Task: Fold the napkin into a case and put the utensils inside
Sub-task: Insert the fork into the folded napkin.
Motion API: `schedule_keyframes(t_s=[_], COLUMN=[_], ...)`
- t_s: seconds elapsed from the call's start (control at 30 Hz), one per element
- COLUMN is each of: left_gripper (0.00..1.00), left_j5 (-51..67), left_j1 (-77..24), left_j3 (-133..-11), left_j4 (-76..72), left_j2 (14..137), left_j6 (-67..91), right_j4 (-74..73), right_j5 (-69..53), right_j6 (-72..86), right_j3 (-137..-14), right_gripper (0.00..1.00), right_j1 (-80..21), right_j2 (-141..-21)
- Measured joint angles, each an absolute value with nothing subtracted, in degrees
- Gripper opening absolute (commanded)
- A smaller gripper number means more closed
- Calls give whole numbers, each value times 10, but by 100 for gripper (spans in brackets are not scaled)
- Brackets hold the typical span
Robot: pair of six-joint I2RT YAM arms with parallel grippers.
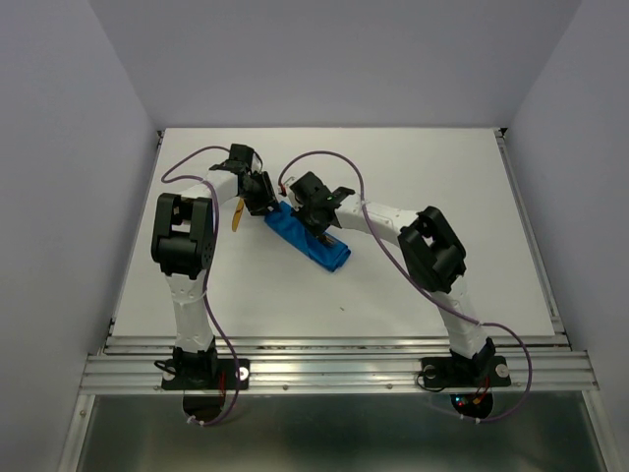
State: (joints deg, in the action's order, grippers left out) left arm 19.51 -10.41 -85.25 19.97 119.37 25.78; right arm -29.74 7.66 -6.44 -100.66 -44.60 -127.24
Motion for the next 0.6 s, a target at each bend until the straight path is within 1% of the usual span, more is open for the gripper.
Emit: schedule_keyframes(t_s=[0.03,0.07,0.1,0.13,0.2,0.23,0.4,0.6], left_gripper=[48,51,53,58,63,64,65,65], left_j5=[195,196,196,198,201,199,180,151], left_j1=[-104,-104,-104,-104,-105,-105,-109,-109], left_j3=[-853,-853,-853,-854,-858,-860,-872,-888], left_j4=[200,200,200,201,204,207,230,262], left_j2=[1194,1194,1194,1194,1194,1194,1193,1184], left_j6=[258,258,258,258,259,260,258,253], right_j4=[-297,-297,-297,-296,-295,-294,-291,-289], right_j5=[77,77,77,79,82,84,88,106], right_j6=[-63,-63,-64,-63,-60,-58,-49,-32], right_j3=[-1007,-1007,-1007,-1007,-1006,-1006,-989,-955], right_gripper=[19,35,41,51,53,54,57,60], right_j1=[-446,-446,-446,-446,-446,-446,-446,-446], right_j2=[-1272,-1272,-1272,-1272,-1272,-1272,-1259,-1204])
